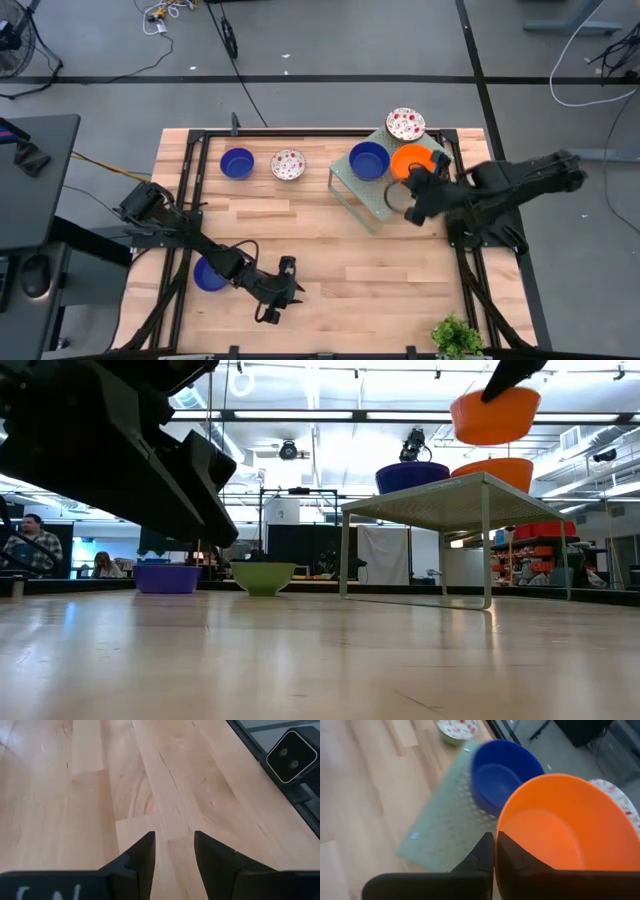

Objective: Pick & Place Mini bowls
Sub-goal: Stack the orange bowl on the orange bowl on the shelf

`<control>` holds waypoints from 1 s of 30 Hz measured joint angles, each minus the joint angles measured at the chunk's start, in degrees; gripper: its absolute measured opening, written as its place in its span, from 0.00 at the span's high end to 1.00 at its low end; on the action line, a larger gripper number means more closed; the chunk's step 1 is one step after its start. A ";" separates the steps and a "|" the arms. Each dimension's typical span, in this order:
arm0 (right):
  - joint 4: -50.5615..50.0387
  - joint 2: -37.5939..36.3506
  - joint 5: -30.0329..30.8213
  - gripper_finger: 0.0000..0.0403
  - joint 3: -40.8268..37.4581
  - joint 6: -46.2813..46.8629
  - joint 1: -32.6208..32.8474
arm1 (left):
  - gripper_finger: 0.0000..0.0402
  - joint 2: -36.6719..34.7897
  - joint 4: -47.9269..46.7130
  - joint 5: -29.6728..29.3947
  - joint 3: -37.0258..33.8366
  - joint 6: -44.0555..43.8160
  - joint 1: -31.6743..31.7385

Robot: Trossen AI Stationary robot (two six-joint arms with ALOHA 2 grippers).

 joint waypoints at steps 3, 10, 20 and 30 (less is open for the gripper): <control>-0.04 -0.29 -2.43 0.98 0.00 -2.59 -4.08 | 0.65 0.00 -0.02 0.11 0.00 -0.02 0.00; -0.14 1.16 -5.79 0.98 0.00 -6.24 -9.86 | 0.65 0.00 0.00 0.25 0.00 -0.08 0.00; -0.33 1.41 -8.47 0.98 0.00 -6.64 -15.32 | 0.65 0.00 -0.04 0.27 0.00 -0.41 -0.51; 5.02 0.82 -9.20 0.98 -7.18 -9.17 -18.06 | 0.65 0.00 -0.17 0.29 0.00 -0.26 -1.03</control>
